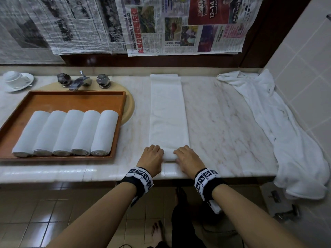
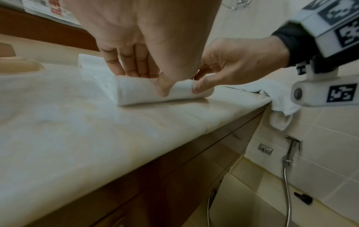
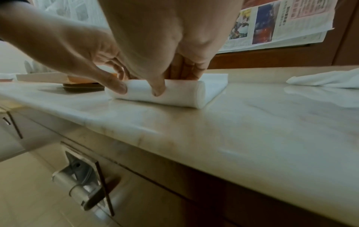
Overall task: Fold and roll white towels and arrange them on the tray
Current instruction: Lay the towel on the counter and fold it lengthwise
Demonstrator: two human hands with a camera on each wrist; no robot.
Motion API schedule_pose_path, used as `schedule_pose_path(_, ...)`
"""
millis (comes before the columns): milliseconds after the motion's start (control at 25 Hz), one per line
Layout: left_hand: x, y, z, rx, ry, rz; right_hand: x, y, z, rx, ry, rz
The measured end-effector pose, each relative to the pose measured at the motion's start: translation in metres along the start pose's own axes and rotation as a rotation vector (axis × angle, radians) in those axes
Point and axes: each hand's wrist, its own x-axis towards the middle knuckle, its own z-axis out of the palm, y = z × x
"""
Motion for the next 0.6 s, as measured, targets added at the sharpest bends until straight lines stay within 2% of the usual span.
schedule_pose_path(120, -0.001, -0.005, -0.004, 0.052, -0.033, 0.035, 0.003, 0.008, -0.006, 0.041, -0.138, 0.038)
schedule_pose_path(200, -0.003, -0.007, -0.007, -0.028, -0.04, 0.038, 0.004, 0.009, -0.015, 0.035, -0.234, 0.045)
schedule_pose_path(280, -0.001, -0.006, -0.008, -0.05, -0.06, 0.019, 0.003, 0.007, -0.02, 0.051, -0.259, 0.028)
schedule_pose_path(400, 0.007, -0.004, -0.013, -0.013, -0.092, -0.026, 0.004, 0.006, -0.018, 0.014, -0.168, 0.045)
schedule_pose_path(520, 0.013, 0.001, -0.014, -0.049, -0.002, -0.054, 0.008, 0.001, -0.014, -0.025, 0.0, 0.045)
schedule_pose_path(600, 0.012, 0.007, -0.01, -0.104, 0.015, -0.078, 0.006, -0.006, -0.01, -0.004, 0.054, 0.037)
